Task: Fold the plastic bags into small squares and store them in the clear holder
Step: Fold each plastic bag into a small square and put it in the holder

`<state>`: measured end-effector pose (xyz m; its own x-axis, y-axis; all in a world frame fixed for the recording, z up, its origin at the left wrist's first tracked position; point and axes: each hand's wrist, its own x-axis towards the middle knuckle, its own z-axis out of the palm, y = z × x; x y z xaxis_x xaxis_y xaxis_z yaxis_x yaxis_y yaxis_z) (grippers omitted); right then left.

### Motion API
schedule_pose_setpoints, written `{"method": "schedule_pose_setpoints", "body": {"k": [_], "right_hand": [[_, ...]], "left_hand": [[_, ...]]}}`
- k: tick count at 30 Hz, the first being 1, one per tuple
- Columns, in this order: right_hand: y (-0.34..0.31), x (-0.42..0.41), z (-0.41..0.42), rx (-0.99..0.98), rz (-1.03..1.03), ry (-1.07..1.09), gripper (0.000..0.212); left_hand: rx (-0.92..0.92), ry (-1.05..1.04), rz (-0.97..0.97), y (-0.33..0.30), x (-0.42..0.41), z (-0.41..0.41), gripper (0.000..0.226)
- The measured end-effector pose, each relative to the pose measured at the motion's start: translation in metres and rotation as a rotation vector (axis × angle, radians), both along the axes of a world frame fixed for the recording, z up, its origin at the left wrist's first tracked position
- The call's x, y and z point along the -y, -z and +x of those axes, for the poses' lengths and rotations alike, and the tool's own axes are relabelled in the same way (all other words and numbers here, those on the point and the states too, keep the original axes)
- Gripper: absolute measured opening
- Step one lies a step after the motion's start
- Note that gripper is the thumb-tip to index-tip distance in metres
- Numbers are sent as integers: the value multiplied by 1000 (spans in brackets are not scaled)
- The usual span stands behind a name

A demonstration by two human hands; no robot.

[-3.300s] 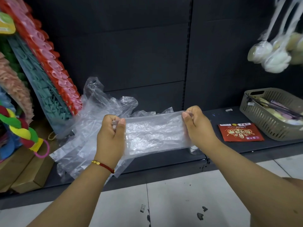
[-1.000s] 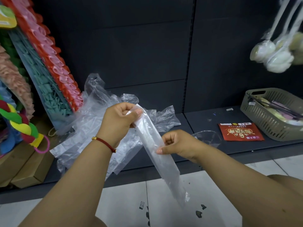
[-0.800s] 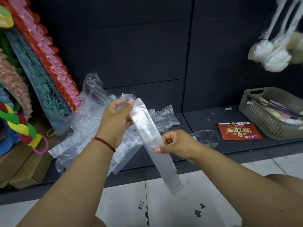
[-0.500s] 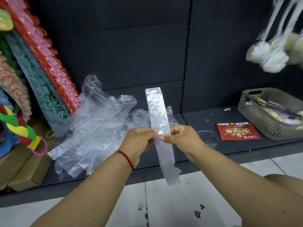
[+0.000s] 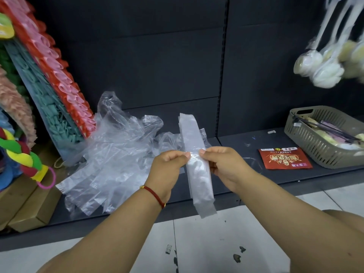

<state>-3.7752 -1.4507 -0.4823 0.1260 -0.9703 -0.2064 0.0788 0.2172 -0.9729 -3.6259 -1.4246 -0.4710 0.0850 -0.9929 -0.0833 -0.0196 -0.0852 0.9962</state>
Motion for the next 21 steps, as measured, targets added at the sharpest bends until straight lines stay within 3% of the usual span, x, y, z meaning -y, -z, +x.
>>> {"method": "schedule_pose_setpoints", "body": {"k": [2,6,10,13,16,21], "right_hand": [[-6,1,-3,29,45,-1,20],[-18,1,-11,27,116,-38,14],[-22,1,-16,45,100,-80,12],[-23,1,-19,4,43,-119,18],[-20,2,-21,-51,2,-128,9],[-17,3,-21,-69,-36,-60,14]], "left_hand": [[59,-32,-105,-3,-2,-1,26],[349,48,-399,-2,-4,6,29],[379,122,-515,4,1,10,49],[238,125,-439,1,-1,8,56],[75,118,-276,-4,-3,5,64],[-76,53,-99,-8,-5,0,43]]}}
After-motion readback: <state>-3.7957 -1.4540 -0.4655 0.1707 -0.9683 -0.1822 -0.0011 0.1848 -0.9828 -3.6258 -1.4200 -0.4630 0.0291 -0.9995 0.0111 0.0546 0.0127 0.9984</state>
